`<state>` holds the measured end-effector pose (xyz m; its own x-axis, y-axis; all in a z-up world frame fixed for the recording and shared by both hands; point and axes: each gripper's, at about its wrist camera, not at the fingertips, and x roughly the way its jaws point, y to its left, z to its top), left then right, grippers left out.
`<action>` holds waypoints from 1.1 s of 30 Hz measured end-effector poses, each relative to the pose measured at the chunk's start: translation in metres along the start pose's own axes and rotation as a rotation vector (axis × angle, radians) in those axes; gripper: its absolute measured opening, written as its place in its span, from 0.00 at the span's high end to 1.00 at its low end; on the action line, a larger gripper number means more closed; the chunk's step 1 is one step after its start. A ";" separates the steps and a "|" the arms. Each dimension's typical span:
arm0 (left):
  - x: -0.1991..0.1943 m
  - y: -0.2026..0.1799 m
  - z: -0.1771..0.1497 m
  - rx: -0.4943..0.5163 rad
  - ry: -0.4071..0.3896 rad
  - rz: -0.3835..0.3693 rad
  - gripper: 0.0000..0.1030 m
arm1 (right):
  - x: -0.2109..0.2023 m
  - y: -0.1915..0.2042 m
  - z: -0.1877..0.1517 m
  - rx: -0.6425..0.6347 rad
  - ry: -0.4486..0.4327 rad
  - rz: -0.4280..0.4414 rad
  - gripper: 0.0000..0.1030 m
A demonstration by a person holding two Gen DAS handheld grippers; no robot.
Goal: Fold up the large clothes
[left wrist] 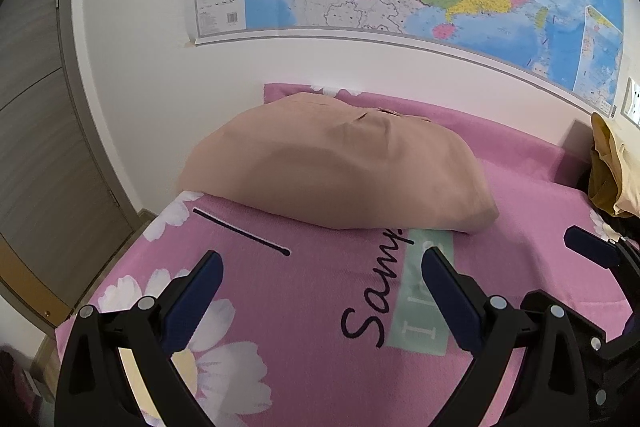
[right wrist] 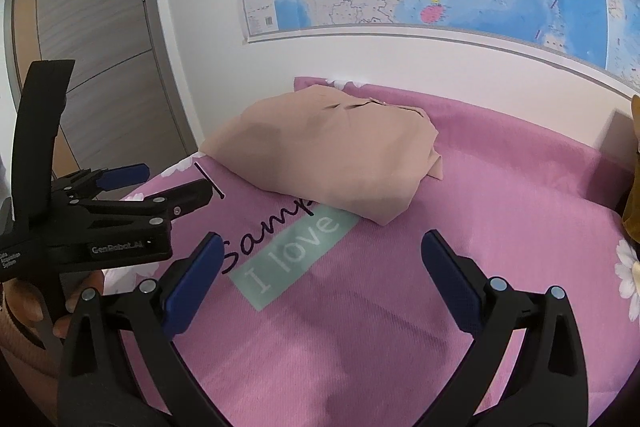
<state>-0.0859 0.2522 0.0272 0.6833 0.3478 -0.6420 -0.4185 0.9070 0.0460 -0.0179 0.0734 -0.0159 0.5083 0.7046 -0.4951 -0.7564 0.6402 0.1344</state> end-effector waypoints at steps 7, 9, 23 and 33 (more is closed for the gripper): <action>-0.008 -0.002 -0.003 0.006 -0.011 0.006 0.07 | -0.002 -0.002 -0.003 0.006 -0.006 0.004 0.06; -0.008 -0.002 -0.004 0.006 -0.008 0.004 0.07 | -0.004 -0.003 -0.004 0.009 -0.005 0.003 0.06; -0.014 -0.007 -0.010 0.015 -0.010 0.004 0.07 | -0.009 -0.004 -0.009 0.019 -0.011 0.007 0.06; -0.015 -0.008 -0.012 0.016 -0.004 0.003 0.07 | -0.012 -0.004 -0.010 0.025 -0.013 0.016 0.06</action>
<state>-0.1005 0.2371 0.0274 0.6847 0.3515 -0.6384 -0.4106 0.9098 0.0605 -0.0252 0.0594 -0.0191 0.5016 0.7186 -0.4816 -0.7542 0.6360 0.1635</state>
